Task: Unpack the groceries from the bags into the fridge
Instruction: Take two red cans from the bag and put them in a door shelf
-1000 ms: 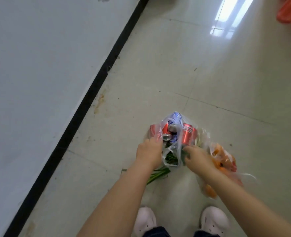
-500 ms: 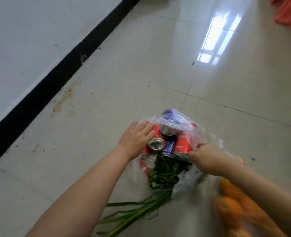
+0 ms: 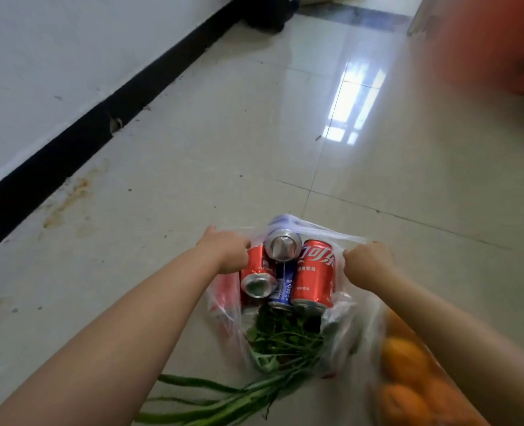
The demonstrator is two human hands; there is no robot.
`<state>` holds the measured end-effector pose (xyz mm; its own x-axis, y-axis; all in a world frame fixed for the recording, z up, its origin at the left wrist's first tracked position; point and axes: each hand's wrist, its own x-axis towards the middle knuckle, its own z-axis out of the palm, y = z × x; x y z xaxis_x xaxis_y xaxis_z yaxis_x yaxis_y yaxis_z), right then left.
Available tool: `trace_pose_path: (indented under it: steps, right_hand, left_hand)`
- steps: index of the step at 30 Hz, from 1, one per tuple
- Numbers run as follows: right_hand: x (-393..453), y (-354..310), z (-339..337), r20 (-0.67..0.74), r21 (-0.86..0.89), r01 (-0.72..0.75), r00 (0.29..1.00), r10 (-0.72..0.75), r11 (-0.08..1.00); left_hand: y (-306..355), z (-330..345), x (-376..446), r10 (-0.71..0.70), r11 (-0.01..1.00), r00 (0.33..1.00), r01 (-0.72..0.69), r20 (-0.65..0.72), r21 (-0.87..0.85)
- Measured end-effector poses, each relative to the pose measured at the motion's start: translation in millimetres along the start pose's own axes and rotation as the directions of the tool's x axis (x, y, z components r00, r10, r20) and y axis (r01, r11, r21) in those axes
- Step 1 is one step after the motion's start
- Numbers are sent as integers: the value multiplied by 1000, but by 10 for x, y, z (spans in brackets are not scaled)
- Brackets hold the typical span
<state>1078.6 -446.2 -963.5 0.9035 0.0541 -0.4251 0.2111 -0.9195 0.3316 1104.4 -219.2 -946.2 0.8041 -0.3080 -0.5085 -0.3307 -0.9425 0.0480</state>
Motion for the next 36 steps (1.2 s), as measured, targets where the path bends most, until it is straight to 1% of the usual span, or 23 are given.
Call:
trace_pose_path:
  steps: [1, 2, 3, 4, 5, 6, 7, 9, 11, 13, 15, 18, 21, 24, 28, 33, 36]
  right_hand:
    - [17, -28, 35, 19, 94, -15, 1000, 14, 995]
    - [6, -48, 78, 25, 242, -33, 999, 28, 970]
    - [2, -24, 133, -6, 431, -39, 999, 46, 902]
    - [0, 5, 171, -67, 597, -25, 994, 81, 802]
    - [-29, -2, 188, -133, 717, 3, 982, 133, 697]
    - [-67, -21, 183, -191, 785, 42, 966, 176, 619]
    - [-82, -33, 170, -219, 818, 76, 958, 187, 570]
    - [-57, -41, 111, -201, 843, 112, 973, 115, 525]
    - [13, -54, 59, -151, 842, 92, 986, 68, 531]
    - [67, -41, 15, -114, 857, 58, 990, 78, 512]
    - [69, -44, 21, -80, 864, 33, 994, 71, 503]
    - [59, -92, -9, -47, 851, -4, 995, 84, 526]
    - [111, -157, -70, 26, 839, -81, 994, 109, 538]
    - [177, -206, -107, 64, 826, -104, 994, 90, 554]
    - [189, -202, -131, 185, 825, -183, 981, 52, 535]
    - [59, -150, -142, 209, 907, -196, 978, 6, 373]
    - [-10, -168, -110, 238, 915, -217, 971, -21, 339]
  left_hand:
    - [28, -20, 4, -18, 993, 999, 14, -32, -117]
    - [64, -30, -4, -31, 982, 995, 13, -93, -189]
    - [116, -56, 8, -38, 979, 984, 1, -175, -205]
    - [160, -84, 26, -39, 982, 966, -10, -257, -186]
    - [195, -81, 12, -37, 986, 951, -15, -308, -165]
    - [245, -68, -5, -29, 988, 943, -23, -331, -151]
    - [303, -50, 8, -17, 989, 942, -34, -336, -147]
    - [432, -26, 92, -17, 985, 950, -38, -311, -170]
    - [518, -7, 198, -60, 982, 957, 5, -282, -191]
    - [521, 9, 255, -93, 987, 956, 50, -279, -156]
    - [508, 59, 219, -98, 993, 964, 80, -249, -82]
    - [451, 207, 111, -115, 992, 979, 121, -168, 24]
    - [443, 370, 70, -152, 986, 981, 159, -116, 50]
    - [497, 478, 88, -223, 975, 972, 223, -72, -9]
    - [516, 509, 101, -291, 954, 952, 281, -98, -104]
    - [585, 474, 53, -390, 902, 918, 363, -78, -232]
    - [530, 497, -65, -400, 888, 915, 374, -49, -269]
